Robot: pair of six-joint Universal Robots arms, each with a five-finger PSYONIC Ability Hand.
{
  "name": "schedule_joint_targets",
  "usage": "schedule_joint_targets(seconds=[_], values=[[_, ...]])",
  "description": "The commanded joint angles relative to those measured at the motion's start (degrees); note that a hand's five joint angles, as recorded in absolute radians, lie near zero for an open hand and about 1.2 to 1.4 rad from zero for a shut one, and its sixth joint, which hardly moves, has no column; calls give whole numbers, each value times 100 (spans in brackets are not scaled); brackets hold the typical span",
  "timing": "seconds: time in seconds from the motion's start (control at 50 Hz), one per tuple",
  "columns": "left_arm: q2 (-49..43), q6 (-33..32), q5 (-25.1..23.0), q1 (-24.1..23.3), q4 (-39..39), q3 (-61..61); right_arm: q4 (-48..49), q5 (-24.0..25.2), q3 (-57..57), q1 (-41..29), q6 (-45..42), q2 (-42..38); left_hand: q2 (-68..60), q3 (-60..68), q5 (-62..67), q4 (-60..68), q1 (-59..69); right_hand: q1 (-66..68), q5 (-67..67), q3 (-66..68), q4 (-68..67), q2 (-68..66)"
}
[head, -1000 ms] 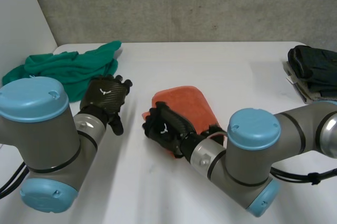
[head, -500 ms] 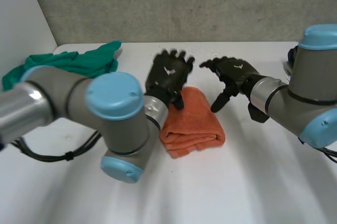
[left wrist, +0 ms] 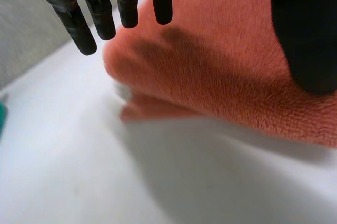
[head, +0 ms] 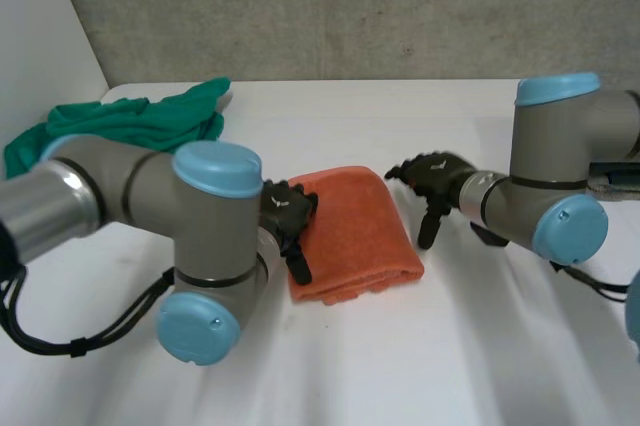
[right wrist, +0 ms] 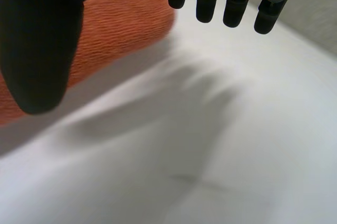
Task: Fold the laundry.
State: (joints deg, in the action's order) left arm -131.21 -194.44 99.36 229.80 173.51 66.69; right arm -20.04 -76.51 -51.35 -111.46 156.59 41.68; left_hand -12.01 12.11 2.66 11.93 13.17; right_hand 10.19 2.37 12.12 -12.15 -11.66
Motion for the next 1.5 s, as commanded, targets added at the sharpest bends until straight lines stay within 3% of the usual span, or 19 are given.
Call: schedule_joint_targets(seconds=[0.02, 0.14, 0.26, 0.32, 0.4, 0.7, 0.82, 0.86, 0.88, 1.08, 1.18, 1.32, 1.5], values=[[876, -6, -328, 125, 209, 99, 896, -356, -673, -244, -268, 841, 201, -211, -266, -193, -317, -19, -237, -212, 215, 166], [1431, 64, -1268, 477, 359, 204, 2003, -321, -2342, -491, -919, 1799, 201, -211, -266, -193, -317, -19, -237, -212, 215, 166], [1826, 511, -2894, 706, 315, 380, 3276, -216, -4054, -912, -1007, 2449, 146, -156, -211, -137, -262, -19, -237, -212, 215, 166], [1923, 713, -3517, 785, 306, 485, 3664, -137, -4522, -1053, -998, 2503, 113, -123, -178, -104, -228, 40, -178, -153, 157, 108], [2029, 776, -3924, 794, 333, 644, 4166, -101, -4980, -1150, -981, 2451, 96, -106, -161, -87, -211, 74, -144, -119, 122, 73], [2029, 793, -3942, 732, 359, 679, 5555, -110, -4656, -1150, -1095, 1168, 112, -122, -178, -104, -228, 746, 527, 552, -549, -598], [2020, 793, -3942, 732, 359, 688, 5573, -75, -4357, -1133, -1069, 1036, 112, -123, -178, -104, -228, 3450, 3232, 3257, -3253, -3302], [2020, 793, -3950, 732, 359, 679, 5573, -66, -4261, -1133, -1034, 992, 112, -123, -178, -104, -228, 5211, 4993, 5018, -5015, -5064], [2020, 793, -3951, 732, 359, 679, 5573, -57, -4182, -1133, -1007, 965, 112, -123, -178, -104, -228, 6964, 6746, 6771, -6767, -6816], [2082, 802, -3933, 724, 420, 434, 5476, -119, -3180, -905, -691, 1141, 79, -89, -144, -70, -195, 6981, 6763, 6788, -6785, -6834], [2301, 872, -3924, 732, 456, 231, 5213, -110, -2145, -273, -33, 1588, 79, -89, -144, -70, -195, 6981, 6763, 6788, -6785, -6834], [2609, 1398, -3652, 750, 894, 151, 4931, -14, -878, 843, 601, 1545, 79, -89, -144, -70, -195, 6981, 6763, 6788, -6785, -6834], [2565, 1637, -3590, 732, 1124, 345, 4992, 872, 230, 2714, 759, 651, 62, -72, -127, -53, -178, 6981, 6763, 6788, -6785, -6834]])
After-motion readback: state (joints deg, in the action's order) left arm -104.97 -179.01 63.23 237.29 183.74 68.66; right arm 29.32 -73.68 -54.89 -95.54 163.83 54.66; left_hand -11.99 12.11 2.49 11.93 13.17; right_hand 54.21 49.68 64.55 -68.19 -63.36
